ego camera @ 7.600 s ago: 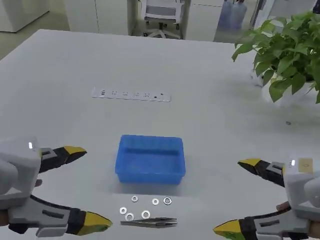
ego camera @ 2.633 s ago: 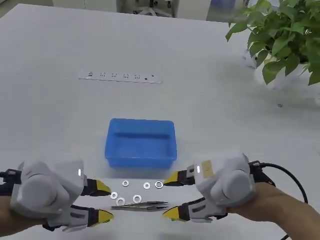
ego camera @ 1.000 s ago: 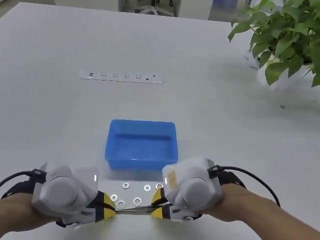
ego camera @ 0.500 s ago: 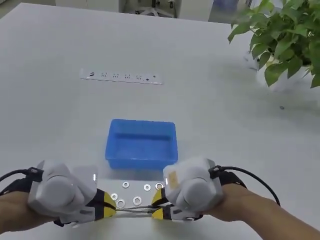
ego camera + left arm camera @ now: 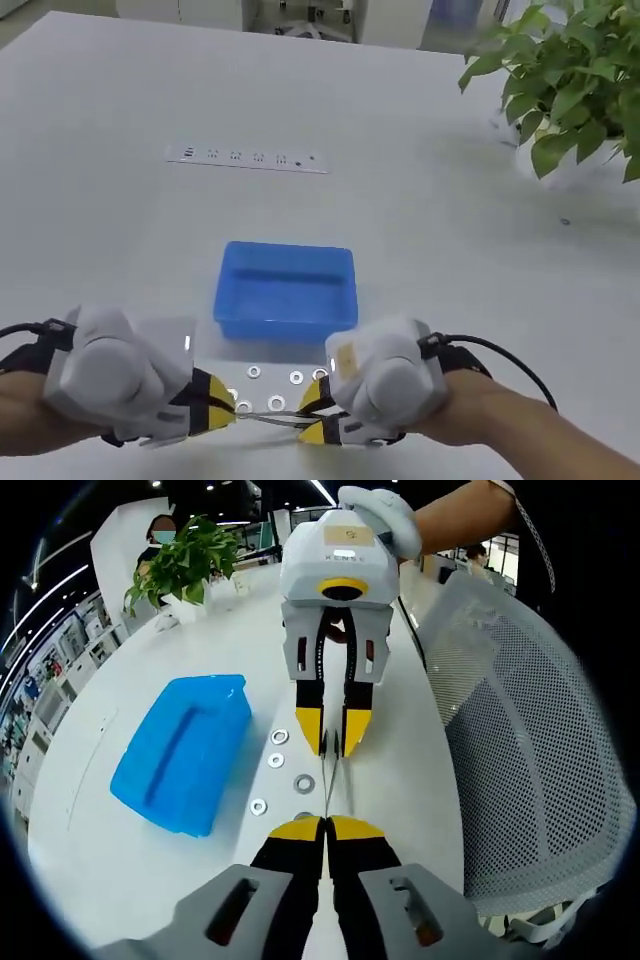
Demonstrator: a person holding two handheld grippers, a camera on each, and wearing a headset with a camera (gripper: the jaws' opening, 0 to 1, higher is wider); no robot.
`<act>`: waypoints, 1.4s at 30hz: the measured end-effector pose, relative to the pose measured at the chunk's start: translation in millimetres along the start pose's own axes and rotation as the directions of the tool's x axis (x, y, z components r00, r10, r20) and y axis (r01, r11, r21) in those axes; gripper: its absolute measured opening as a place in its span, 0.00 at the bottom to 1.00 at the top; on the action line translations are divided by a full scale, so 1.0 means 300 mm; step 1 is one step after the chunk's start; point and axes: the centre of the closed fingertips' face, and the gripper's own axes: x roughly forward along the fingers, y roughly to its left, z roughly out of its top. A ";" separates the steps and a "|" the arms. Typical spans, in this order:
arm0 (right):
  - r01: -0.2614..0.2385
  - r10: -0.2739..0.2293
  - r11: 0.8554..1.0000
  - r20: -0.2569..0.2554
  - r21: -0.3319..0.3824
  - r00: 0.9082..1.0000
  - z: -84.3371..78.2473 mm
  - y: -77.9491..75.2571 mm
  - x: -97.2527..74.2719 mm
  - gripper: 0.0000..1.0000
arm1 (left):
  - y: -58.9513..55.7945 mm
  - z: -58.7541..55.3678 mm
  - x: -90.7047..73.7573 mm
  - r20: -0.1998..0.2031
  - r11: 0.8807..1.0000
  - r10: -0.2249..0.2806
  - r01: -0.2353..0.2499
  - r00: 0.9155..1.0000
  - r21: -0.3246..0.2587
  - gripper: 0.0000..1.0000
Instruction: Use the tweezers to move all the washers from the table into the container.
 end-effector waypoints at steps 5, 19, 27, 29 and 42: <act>0.005 -0.005 1.000 0.004 0.003 1.000 0.002 -0.002 -0.001 0.13 | -0.001 0.036 -0.019 0.018 1.000 0.006 -0.006 1.000 0.003 0.05; 0.021 -0.022 0.999 0.045 0.040 0.999 0.029 -0.004 -0.027 0.10 | 0.004 0.145 -0.065 0.081 1.000 0.001 -0.003 0.997 0.025 0.05; 0.033 -0.039 0.997 0.086 0.071 0.996 0.063 -0.015 -0.041 0.10 | 0.009 0.211 -0.093 0.122 0.999 0.003 -0.010 0.992 0.053 0.05; 0.035 -0.042 0.996 0.095 0.078 0.995 0.071 -0.016 -0.042 0.10 | 0.008 0.227 -0.099 0.130 0.998 0.000 -0.009 0.992 0.062 0.05; 0.020 -0.029 0.996 0.111 0.083 0.993 0.092 0.008 -0.014 0.11 | -0.016 0.270 -0.073 0.145 0.995 -0.033 0.019 0.989 0.099 0.05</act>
